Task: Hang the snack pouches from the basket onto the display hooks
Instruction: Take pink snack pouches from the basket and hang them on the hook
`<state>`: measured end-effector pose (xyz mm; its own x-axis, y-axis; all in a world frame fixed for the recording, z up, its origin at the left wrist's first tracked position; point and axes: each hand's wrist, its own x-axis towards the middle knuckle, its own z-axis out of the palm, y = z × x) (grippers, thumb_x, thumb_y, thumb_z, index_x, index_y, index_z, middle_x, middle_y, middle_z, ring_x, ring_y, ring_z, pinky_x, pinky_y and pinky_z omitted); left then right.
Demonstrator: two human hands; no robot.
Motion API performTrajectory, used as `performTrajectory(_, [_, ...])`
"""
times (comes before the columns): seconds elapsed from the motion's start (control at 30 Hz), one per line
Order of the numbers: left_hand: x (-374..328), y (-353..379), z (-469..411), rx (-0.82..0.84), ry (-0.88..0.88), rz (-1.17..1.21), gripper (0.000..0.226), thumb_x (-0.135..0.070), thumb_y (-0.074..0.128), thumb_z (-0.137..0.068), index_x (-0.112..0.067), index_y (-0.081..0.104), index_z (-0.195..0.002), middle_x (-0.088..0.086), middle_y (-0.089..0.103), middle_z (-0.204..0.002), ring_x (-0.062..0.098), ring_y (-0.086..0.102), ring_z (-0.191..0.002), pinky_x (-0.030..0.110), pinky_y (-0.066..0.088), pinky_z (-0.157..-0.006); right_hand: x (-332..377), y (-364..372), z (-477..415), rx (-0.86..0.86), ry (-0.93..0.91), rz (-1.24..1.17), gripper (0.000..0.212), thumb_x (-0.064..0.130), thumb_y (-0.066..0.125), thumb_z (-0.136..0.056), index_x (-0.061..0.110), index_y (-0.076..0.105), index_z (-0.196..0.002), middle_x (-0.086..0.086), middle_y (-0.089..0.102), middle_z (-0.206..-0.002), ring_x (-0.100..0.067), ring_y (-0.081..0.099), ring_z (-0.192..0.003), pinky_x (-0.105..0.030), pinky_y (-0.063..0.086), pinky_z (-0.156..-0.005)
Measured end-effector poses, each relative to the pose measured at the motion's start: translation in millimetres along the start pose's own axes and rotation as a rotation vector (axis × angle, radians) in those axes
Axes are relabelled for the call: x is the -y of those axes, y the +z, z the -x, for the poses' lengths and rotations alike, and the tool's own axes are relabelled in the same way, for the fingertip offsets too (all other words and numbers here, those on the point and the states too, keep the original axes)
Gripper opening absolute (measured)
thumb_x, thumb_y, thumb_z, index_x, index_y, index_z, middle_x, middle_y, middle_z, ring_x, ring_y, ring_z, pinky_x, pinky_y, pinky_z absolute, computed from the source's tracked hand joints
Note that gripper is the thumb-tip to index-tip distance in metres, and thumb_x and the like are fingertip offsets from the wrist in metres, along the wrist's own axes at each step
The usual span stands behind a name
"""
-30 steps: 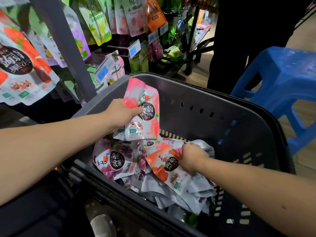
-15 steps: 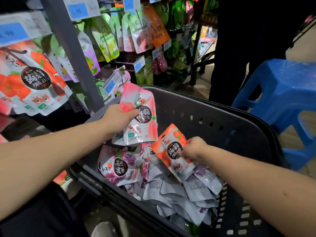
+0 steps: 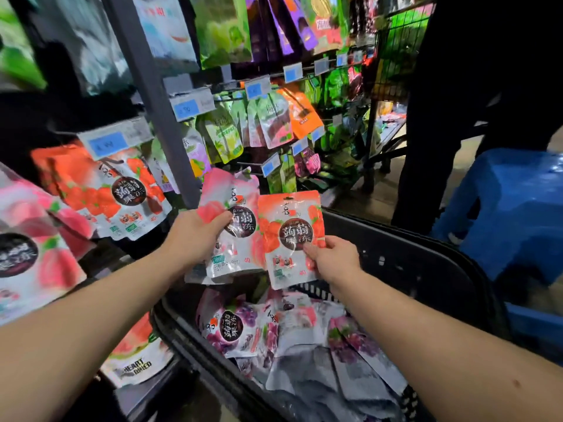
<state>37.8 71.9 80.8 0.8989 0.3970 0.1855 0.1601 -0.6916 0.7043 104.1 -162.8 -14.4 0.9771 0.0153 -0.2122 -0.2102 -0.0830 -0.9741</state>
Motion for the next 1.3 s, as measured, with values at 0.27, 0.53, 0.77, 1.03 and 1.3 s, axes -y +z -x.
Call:
performTrajectory(0.27, [-20.0,-50.1,49.9,-0.147,0.032,-0.106,0.037,-0.043,0.06,-0.098,-0.008,0.064,-0.084,0.015,0.065,-0.072,0.029,0.06,-0.069,0.036,0.045,-0.069,39.9,25.0,50.3,0.074,-0.099,-0.149,0.018,0.011,0.066,-0.094,0.002,0.068,-0.079,-0.011,0.061,-0.065,-0.02,0.053,-0.062,-0.042,0.049,-0.064])
performTrajectory(0.53, [-13.1,-110.7,126.8,-0.26,-0.083,0.007,0.041,-0.034,0.063,-0.098,-0.011,0.053,-0.066,0.005,0.05,-0.06,0.007,0.049,-0.047,0.014,0.036,-0.044,57.3,60.0,126.0,0.262,-0.211,-0.034,0.018,0.018,0.064,-0.094,0.006,0.063,-0.079,-0.015,0.063,-0.073,-0.023,0.055,-0.068,-0.043,0.05,-0.066])
performTrajectory(0.77, [-6.3,-164.7,173.8,-0.23,-0.114,0.011,0.045,-0.038,0.061,-0.099,-0.013,0.051,-0.062,0.0,0.053,-0.053,0.012,0.05,-0.048,0.027,0.037,-0.052,84.7,74.8,188.8,0.324,-0.288,0.13,0.017,0.001,0.077,-0.076,-0.001,0.067,-0.09,-0.011,0.07,-0.08,-0.02,0.057,-0.068,-0.037,0.05,-0.063])
performTrajectory(1.03, [32.5,-183.1,181.3,-0.249,-0.177,0.052,0.042,-0.044,0.063,-0.096,-0.012,0.052,-0.071,0.006,0.055,-0.063,0.018,0.048,-0.054,0.03,0.035,-0.053,118.3,120.6,201.2,0.295,-0.315,0.108,0.013,-0.002,0.065,-0.084,0.004,0.069,-0.094,-0.015,0.072,-0.087,-0.02,0.056,-0.07,-0.029,0.044,-0.061])
performTrajectory(1.3, [72.8,-189.0,139.2,-0.226,-0.212,0.094,0.046,-0.043,0.062,-0.097,-0.015,0.049,-0.062,0.004,0.051,-0.055,0.02,0.048,-0.052,0.031,0.037,-0.056,103.7,190.8,158.5,0.295,-0.182,0.039,0.008,-0.002,0.052,-0.079,0.0,0.056,-0.085,-0.014,0.054,-0.08,-0.025,0.047,-0.072,-0.035,0.036,-0.062])
